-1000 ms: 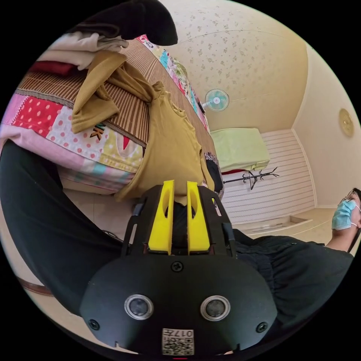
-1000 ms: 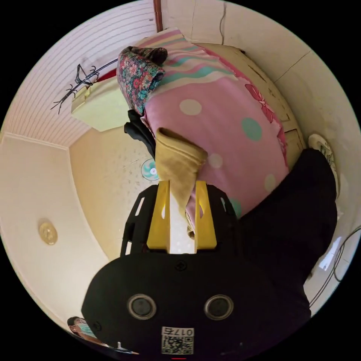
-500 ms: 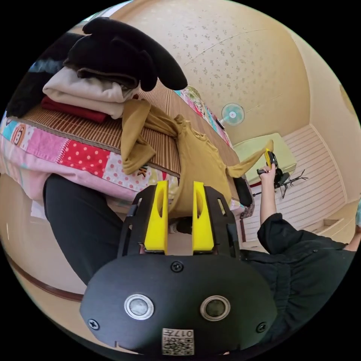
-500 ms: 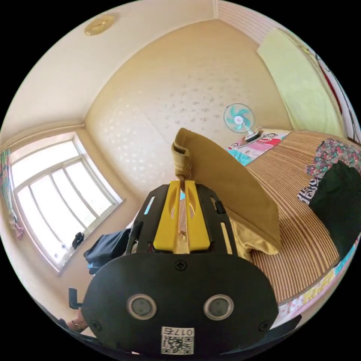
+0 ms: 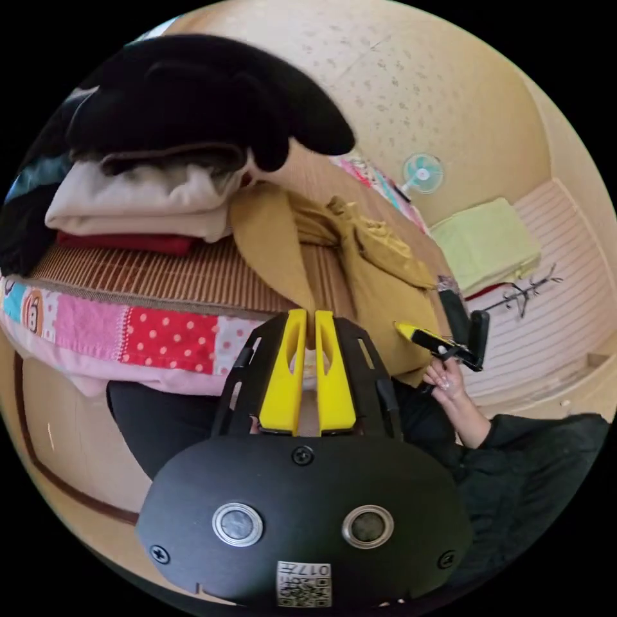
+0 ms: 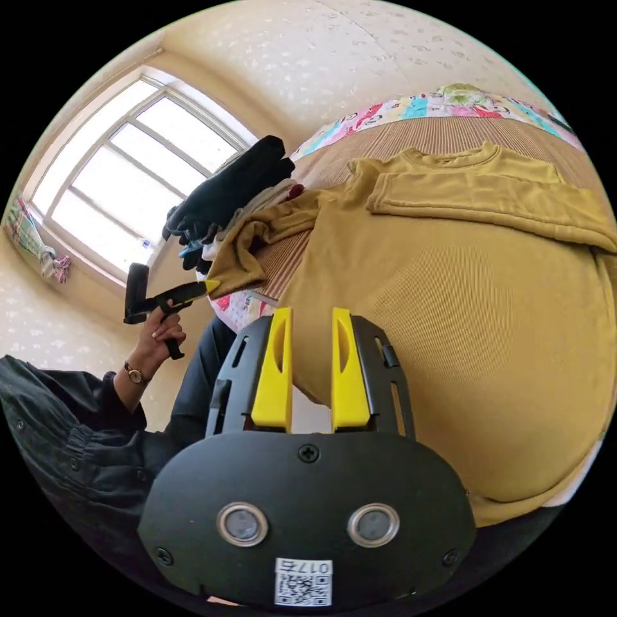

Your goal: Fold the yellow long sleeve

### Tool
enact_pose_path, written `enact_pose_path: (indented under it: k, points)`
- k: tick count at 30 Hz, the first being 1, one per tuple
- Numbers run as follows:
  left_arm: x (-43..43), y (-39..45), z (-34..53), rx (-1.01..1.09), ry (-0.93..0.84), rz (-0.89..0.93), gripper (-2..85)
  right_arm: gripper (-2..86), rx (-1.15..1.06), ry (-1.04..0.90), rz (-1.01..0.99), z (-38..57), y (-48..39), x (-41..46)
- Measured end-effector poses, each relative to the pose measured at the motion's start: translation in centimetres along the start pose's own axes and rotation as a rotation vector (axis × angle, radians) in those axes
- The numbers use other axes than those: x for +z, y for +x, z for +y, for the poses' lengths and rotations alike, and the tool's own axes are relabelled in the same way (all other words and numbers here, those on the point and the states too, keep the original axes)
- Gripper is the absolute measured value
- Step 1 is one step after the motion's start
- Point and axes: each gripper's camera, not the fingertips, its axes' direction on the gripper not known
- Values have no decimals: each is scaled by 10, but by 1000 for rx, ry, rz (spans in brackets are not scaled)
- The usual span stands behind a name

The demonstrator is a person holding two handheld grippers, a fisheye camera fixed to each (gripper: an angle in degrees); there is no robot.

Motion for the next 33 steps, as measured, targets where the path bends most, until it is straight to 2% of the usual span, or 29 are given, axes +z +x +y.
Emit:
enact_pose_path:
  k: [4,8,10,12,14,18,21,25,29,33]
  points:
    - [-40,52,-15,111,63,143,14,157,-338,51,-13,-14,-74,-25]
    - [-51,81,-28,153,98,204,20,162,-523,98,-130,-41,-130,-25]
    - [-53,89,-32,176,110,198,28,87,-489,148,46,-68,-148,-9]
    - [-61,89,-33,141,148,167,42,48,-512,187,115,-89,-149,-10]
    - [-82,85,-27,115,241,190,79,42,-470,252,157,-110,-137,-31]
    - [-93,76,-11,75,282,161,75,39,-224,399,359,-141,-53,-101]
    - [-65,65,-2,8,174,147,76,43,75,403,458,-124,45,-138]
    - [-6,55,6,-42,20,172,105,79,427,346,482,-38,163,-166]
    - [57,54,8,18,-174,-37,125,115,533,271,429,38,187,-174]
    - [102,53,9,64,-227,-113,126,131,530,134,440,89,161,-153]
